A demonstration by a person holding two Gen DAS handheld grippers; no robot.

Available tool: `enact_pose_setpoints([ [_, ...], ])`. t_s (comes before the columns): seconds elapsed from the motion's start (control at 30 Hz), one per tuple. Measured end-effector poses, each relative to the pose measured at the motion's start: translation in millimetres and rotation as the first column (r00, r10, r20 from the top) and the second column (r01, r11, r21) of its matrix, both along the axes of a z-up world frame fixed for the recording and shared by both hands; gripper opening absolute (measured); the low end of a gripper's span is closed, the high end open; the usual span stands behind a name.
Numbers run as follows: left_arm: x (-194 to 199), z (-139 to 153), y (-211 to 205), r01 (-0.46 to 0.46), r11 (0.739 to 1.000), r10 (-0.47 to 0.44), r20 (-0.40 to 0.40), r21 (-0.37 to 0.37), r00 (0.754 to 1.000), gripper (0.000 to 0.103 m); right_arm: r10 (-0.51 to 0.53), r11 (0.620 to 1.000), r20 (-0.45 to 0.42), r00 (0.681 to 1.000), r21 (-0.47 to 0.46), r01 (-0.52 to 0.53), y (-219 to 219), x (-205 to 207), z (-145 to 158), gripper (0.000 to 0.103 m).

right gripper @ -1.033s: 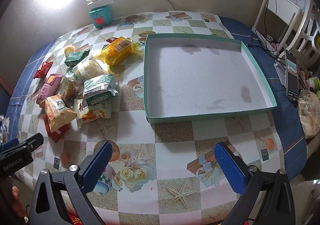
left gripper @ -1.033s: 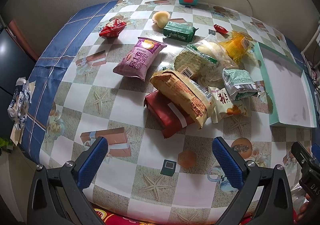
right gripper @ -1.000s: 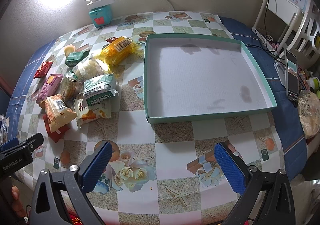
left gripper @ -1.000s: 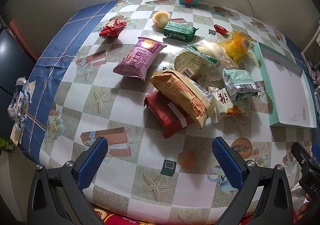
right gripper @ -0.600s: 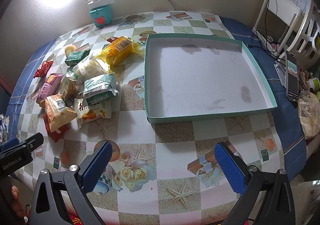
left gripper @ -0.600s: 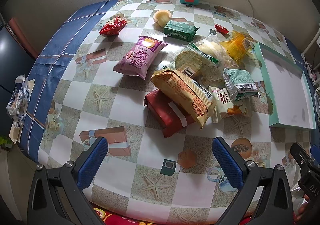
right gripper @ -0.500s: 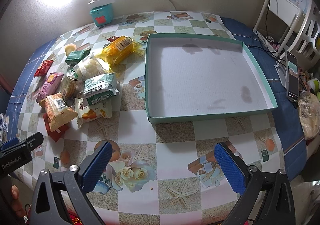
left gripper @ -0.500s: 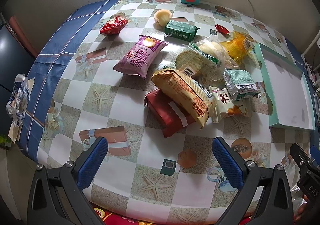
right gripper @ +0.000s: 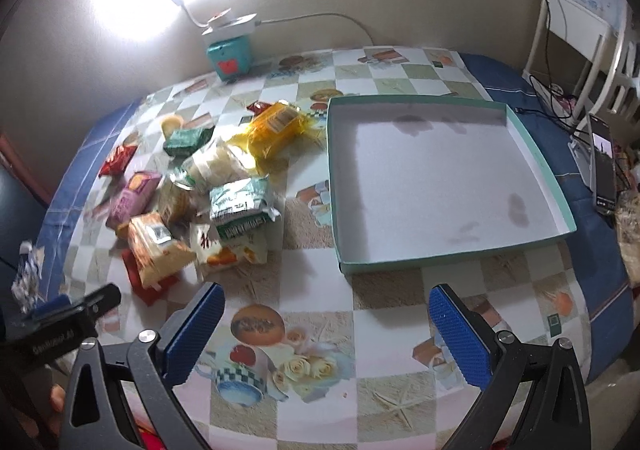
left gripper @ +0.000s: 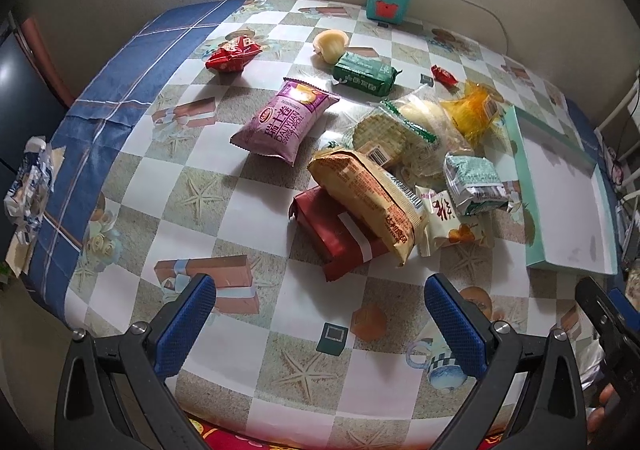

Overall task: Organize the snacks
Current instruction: 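Move the right tool to the orange-yellow bread bag and close on it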

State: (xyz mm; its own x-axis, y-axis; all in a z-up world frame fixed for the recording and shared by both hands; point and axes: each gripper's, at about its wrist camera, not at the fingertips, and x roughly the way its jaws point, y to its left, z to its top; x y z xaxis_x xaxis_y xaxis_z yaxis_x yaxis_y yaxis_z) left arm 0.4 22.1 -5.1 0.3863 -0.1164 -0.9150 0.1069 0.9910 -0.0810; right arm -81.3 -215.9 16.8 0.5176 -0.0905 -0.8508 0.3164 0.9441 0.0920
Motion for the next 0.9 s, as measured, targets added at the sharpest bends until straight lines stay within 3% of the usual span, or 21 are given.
enact_pose_setpoints([
  [0.3,16,-7,27,-0.09,0.992,0.089,-0.022,-0.088,0.996,0.103,0.094,0.993,0.113,0.989,0.064,-0.102,30,34,3,0.103],
  [0.57,37,-24,68,-0.231,0.956,0.223,-0.062,-0.181,0.973,0.103,0.253,0.964,0.075,0.965,0.063,-0.258,78,63,-9,0.103],
  [0.9,52,-42,94,-0.291,0.937,0.276,-0.101,-0.193,0.956,0.103,0.443,0.89,0.033,0.896,0.102,-0.444,130,94,-38,0.103],
])
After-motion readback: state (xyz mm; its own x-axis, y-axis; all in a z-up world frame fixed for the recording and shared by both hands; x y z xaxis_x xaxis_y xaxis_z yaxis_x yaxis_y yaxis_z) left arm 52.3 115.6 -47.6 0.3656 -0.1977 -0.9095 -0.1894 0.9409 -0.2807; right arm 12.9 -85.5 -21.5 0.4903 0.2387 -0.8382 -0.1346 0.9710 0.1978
